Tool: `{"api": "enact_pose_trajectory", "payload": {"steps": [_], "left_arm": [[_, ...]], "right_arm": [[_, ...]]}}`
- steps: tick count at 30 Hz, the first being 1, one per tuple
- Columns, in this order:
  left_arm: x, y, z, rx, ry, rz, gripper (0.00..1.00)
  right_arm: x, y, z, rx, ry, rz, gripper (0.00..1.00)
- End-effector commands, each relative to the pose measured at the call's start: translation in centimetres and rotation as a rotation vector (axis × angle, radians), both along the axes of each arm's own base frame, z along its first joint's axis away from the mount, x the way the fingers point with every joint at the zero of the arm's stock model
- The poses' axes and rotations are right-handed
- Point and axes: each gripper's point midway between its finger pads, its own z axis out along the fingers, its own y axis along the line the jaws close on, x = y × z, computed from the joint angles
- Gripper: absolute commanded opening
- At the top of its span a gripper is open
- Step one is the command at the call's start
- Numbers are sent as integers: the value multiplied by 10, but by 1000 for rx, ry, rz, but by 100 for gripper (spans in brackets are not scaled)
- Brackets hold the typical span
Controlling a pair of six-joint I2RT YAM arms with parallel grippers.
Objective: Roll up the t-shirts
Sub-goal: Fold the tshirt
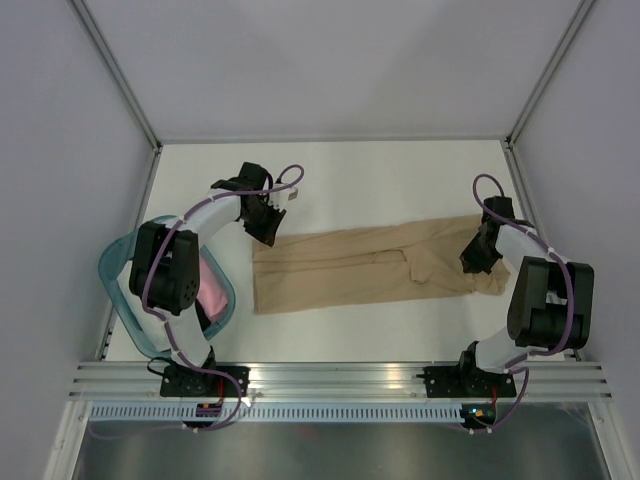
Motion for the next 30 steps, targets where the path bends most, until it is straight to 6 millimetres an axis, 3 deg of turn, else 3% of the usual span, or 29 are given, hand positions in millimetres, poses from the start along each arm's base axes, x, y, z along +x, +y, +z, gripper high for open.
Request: {"api": "enact_pose_trajectory", "payload": {"steps": [1, 4, 7, 10, 13, 16, 17, 18, 19, 20, 22, 24, 25, 26, 30], "left_arm": [[6, -11, 19, -55, -23, 9, 24], [8, -10, 17, -52, -25, 7, 24], [6, -8, 16, -39, -25, 6, 24], [5, -5, 19, -28, -37, 11, 24], [5, -3, 20, -22, -42, 17, 24], [3, 2, 17, 4, -31, 30, 24], [0, 3, 14, 10, -21, 34, 24], [-2, 4, 13, 12, -16, 39, 25], [-3, 5, 12, 15, -12, 36, 25], [-7, 7, 9, 24, -3, 43, 25], [-9, 9, 5, 35, 5, 47, 25], [-12, 10, 2, 43, 16, 47, 25], [-14, 10, 1, 46, 21, 46, 25], [-17, 10, -2, 52, 28, 39, 26], [-26, 10, -10, 77, 46, 14, 27]], "right_arm": [[-26, 0, -15, 29, 41, -108, 0], [-38, -8, -39, 33, 101, -149, 0], [-30, -23, -51, 5, 122, -169, 0], [5, -41, -49, -45, 99, -163, 0], [68, -46, -57, -19, 70, -124, 0], [100, -46, -51, -114, 114, -84, 0], [135, -37, -40, -132, 61, -31, 0], [150, -29, -35, -121, 34, -13, 0], [157, -22, -43, -103, 55, 0, 0], [188, -15, -24, -96, -18, 9, 0], [221, 1, -24, -49, -53, 27, 0], [239, 16, -31, -18, -59, 36, 0], [238, 25, -55, 20, -6, 23, 0], [258, 34, -44, 42, -60, 24, 0], [289, 64, -48, 141, -148, -9, 1]]}}
